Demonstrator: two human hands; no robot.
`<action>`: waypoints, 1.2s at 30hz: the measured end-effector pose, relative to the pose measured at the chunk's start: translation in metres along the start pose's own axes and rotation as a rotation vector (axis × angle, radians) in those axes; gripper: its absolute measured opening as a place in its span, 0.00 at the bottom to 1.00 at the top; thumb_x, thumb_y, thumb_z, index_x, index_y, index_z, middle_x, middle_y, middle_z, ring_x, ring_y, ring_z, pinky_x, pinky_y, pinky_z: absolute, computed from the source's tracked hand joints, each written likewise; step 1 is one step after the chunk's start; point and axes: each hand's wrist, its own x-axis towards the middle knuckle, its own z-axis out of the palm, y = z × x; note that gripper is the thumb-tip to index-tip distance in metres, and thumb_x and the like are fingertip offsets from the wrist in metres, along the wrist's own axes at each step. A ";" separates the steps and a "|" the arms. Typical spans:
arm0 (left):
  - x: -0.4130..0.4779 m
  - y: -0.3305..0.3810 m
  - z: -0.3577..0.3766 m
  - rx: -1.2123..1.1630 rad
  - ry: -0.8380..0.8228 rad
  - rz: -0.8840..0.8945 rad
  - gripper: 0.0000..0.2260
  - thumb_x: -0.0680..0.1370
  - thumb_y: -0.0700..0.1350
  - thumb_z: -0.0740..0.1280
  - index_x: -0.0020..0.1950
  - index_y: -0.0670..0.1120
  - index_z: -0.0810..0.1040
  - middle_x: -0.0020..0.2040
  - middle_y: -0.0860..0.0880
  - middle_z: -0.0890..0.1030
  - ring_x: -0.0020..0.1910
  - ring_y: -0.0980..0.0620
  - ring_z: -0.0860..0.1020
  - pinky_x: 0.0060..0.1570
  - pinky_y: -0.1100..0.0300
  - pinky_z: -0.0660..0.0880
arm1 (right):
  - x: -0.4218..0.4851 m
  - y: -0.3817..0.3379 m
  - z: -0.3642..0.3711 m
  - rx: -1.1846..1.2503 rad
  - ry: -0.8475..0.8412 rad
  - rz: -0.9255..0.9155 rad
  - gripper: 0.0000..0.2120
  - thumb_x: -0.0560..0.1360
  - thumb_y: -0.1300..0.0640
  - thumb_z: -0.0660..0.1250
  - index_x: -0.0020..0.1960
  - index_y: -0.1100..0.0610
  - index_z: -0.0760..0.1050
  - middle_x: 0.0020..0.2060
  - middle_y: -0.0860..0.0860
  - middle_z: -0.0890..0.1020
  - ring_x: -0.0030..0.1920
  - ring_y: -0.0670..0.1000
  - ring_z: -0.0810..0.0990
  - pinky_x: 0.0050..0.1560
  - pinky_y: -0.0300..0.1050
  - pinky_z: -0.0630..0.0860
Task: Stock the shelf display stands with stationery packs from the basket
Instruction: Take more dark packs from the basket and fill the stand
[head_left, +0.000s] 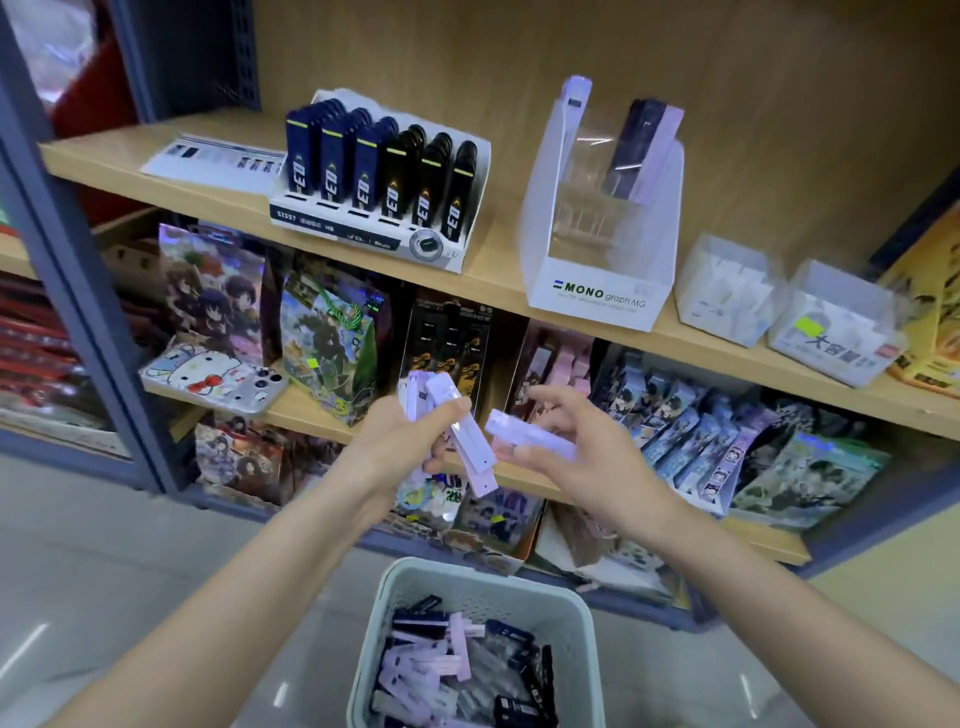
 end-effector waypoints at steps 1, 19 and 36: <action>0.004 0.004 -0.001 0.000 0.004 0.014 0.09 0.78 0.45 0.67 0.39 0.44 0.77 0.28 0.49 0.71 0.27 0.53 0.67 0.26 0.63 0.64 | 0.001 -0.006 -0.007 -0.005 0.050 -0.022 0.15 0.74 0.53 0.70 0.58 0.45 0.70 0.46 0.42 0.80 0.47 0.40 0.77 0.45 0.26 0.68; 0.039 0.066 -0.008 -0.183 0.010 0.184 0.08 0.77 0.46 0.68 0.40 0.44 0.78 0.27 0.50 0.69 0.24 0.54 0.65 0.25 0.65 0.63 | 0.104 -0.073 -0.148 -0.088 0.788 -0.273 0.08 0.78 0.64 0.57 0.51 0.57 0.74 0.47 0.54 0.81 0.39 0.44 0.81 0.42 0.31 0.73; 0.053 0.056 -0.010 -0.255 0.034 0.160 0.07 0.76 0.46 0.70 0.47 0.42 0.80 0.31 0.48 0.70 0.28 0.52 0.64 0.29 0.61 0.60 | 0.185 -0.097 -0.172 -0.503 0.526 -0.335 0.11 0.74 0.65 0.67 0.56 0.58 0.79 0.47 0.53 0.76 0.39 0.46 0.74 0.41 0.32 0.68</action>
